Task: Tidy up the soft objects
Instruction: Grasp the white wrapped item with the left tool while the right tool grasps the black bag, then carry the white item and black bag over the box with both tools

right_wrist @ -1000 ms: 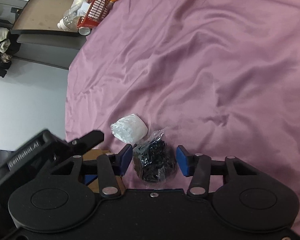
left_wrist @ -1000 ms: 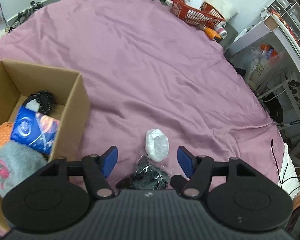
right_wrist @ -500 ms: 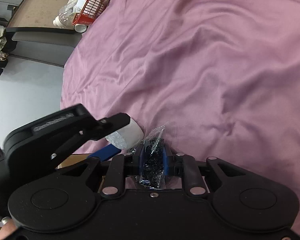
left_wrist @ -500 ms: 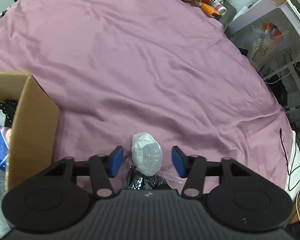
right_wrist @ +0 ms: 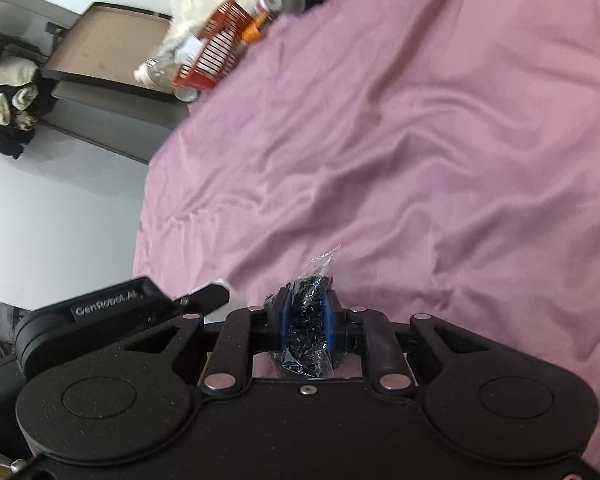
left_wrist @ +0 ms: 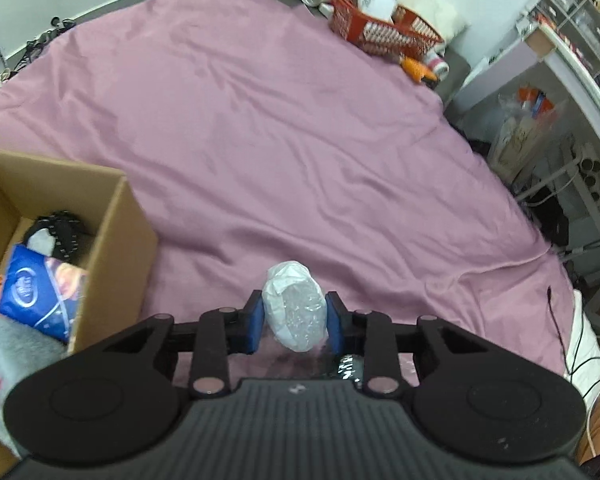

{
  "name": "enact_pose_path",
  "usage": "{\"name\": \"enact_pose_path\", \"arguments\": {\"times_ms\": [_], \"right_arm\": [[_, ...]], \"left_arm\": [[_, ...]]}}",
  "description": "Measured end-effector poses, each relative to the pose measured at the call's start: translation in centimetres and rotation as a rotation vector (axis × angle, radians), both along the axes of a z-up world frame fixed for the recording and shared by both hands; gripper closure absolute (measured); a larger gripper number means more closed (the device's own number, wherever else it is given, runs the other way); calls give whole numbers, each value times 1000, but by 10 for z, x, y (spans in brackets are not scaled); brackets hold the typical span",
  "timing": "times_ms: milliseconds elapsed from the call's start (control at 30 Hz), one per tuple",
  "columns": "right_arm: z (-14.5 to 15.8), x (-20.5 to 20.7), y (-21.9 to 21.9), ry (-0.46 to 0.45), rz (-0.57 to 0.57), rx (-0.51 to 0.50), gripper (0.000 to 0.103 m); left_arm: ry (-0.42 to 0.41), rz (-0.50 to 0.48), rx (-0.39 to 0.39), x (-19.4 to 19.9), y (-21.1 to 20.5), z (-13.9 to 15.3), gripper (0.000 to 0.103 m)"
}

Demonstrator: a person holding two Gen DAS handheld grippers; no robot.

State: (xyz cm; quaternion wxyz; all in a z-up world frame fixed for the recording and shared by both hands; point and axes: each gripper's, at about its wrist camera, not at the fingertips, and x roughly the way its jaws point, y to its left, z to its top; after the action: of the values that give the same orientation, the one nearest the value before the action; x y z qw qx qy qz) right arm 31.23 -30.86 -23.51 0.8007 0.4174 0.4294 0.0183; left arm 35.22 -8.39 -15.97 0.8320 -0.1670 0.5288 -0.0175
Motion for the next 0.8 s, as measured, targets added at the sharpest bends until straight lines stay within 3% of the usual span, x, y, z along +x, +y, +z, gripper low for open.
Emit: {"name": "enact_pose_path", "arguments": {"times_ms": [467,800], "right_arm": [[39,-14,2,-140,21,-56,87],[62,-17,12,-257,52,-44,87]], "left_arm": [[-96,44,8,-38,24,49,72],[-155,97,4,-59,65,77,72]]}}
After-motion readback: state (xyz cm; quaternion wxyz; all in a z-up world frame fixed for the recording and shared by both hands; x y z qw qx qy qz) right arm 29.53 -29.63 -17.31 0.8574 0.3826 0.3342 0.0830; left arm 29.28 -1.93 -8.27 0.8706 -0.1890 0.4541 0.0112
